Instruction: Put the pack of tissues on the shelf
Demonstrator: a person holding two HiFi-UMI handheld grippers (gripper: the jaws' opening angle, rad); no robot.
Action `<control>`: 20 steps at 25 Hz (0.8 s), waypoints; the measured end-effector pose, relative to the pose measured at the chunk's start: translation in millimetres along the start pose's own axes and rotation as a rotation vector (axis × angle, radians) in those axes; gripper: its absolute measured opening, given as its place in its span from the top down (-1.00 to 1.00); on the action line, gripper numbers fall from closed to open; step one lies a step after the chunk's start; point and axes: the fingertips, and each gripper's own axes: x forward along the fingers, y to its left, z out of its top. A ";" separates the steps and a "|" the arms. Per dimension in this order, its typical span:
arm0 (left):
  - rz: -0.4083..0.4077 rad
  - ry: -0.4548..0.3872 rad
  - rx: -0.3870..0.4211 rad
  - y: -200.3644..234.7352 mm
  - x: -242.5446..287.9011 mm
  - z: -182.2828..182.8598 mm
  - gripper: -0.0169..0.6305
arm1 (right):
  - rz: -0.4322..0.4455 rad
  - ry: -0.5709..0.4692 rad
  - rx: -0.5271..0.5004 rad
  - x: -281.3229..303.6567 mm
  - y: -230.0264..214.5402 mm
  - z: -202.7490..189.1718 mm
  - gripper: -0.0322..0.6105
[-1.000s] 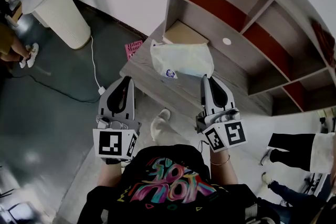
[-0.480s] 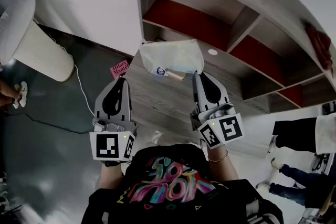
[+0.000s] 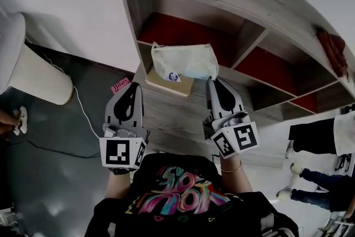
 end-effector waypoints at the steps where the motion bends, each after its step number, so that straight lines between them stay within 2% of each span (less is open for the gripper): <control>1: -0.010 -0.001 0.000 1.2 2.0 -1.5 0.85 | -0.009 -0.003 -0.003 0.0 -0.3 -0.7 0.85; 14: -0.199 -0.017 -0.013 -5.0 39.3 6.4 0.85 | -0.172 -0.030 -0.021 -6.9 -8.0 10.3 0.85; 20: -0.251 -0.018 -0.026 -11.8 49.1 5.2 0.85 | -0.219 -0.029 -0.033 -11.0 -12.1 12.3 0.85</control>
